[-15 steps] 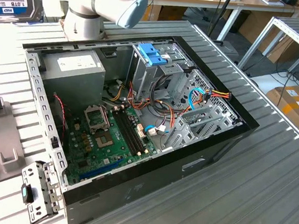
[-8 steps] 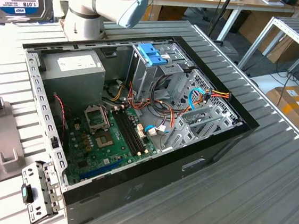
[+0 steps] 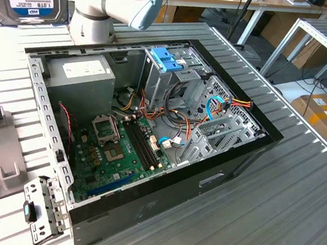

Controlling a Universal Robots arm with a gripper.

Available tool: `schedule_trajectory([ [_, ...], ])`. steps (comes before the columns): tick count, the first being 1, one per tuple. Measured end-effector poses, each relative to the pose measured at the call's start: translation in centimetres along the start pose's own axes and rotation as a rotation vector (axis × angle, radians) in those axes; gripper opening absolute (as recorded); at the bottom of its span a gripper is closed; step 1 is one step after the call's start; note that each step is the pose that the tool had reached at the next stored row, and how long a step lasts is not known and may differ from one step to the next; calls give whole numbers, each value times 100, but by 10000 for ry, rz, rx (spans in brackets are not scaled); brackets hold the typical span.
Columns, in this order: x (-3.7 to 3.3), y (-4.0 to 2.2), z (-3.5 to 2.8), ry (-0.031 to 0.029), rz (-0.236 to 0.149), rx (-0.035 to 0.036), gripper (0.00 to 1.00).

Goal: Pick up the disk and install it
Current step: 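Pick up the disk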

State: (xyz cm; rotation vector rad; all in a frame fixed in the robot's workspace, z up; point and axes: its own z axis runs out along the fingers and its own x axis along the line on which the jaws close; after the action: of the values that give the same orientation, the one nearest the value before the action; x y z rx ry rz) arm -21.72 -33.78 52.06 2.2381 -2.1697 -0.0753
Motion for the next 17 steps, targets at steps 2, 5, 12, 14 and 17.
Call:
schedule_trajectory([
  [2, 1, -37, -2, 0, 0, 0, 36],
  [5, 3, -94, -4, 0, 0, 1, 36],
  [12, 6, -195, -10, 0, 0, -1, 36],
  [14, 7, -223, -11, 0, 0, 0, 36],
  [17, 8, -280, -14, 0, 1, 0, 36],
])
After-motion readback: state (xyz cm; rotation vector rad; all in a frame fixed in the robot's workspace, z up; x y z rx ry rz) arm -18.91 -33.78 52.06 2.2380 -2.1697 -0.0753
